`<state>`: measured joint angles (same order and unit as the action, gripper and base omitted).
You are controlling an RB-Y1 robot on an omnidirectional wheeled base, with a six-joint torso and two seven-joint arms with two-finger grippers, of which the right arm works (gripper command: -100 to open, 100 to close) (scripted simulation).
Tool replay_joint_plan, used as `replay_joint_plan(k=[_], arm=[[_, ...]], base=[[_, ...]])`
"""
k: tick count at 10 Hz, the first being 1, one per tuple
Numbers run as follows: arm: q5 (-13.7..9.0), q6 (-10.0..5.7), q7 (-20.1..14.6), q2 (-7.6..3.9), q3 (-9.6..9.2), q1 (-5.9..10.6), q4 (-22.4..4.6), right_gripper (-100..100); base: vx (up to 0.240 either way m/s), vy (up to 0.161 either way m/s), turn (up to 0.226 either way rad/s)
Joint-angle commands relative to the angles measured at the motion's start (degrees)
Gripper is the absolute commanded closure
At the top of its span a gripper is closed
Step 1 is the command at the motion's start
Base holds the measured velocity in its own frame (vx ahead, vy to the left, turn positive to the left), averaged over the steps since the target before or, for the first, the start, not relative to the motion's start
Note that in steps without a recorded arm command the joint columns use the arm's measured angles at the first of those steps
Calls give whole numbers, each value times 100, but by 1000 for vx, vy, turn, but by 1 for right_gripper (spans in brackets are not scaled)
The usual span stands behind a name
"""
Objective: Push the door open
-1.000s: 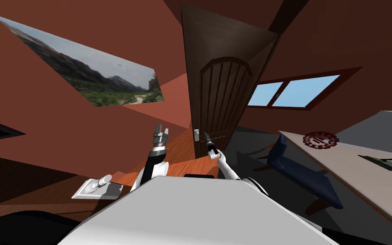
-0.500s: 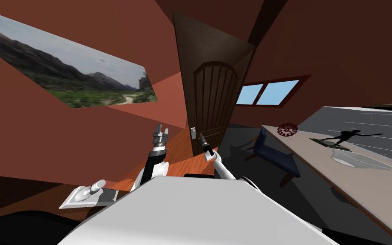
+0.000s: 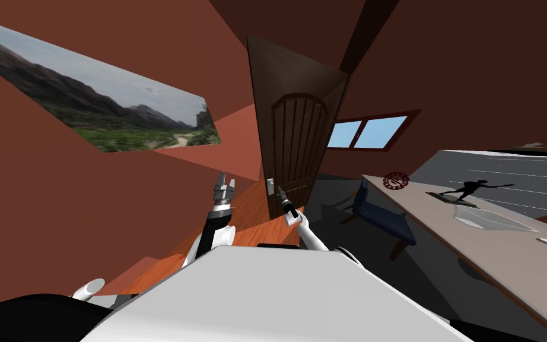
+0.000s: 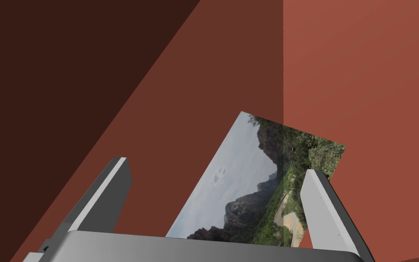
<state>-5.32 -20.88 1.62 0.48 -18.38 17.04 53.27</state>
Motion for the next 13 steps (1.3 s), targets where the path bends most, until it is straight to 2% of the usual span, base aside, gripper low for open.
replay_joint_plan(k=[1, 3, 4, 6, 7, 8, 13], arm=[[0, -11, 2, -140, 14, -13, 27, -100], [-1, -36, 13, -154, 44, -2, 3, -100], [-1, -48, 18, -102, 59, 3, -8, -100], [-2, -70, 28, 115, 85, 13, -29, -100], [0, -55, 23, 49, 72, -7, -2, -100], [0, -55, 23, 49, 72, -7, -2, 100], [0, -55, 23, 49, 72, -7, -2, 100]], base=[[191, 77, 10], [210, 120, 27], [196, 165, 24], [191, 132, 19], [70, 40, 5], [-5, 0, -8], [-16, -9, 2]])
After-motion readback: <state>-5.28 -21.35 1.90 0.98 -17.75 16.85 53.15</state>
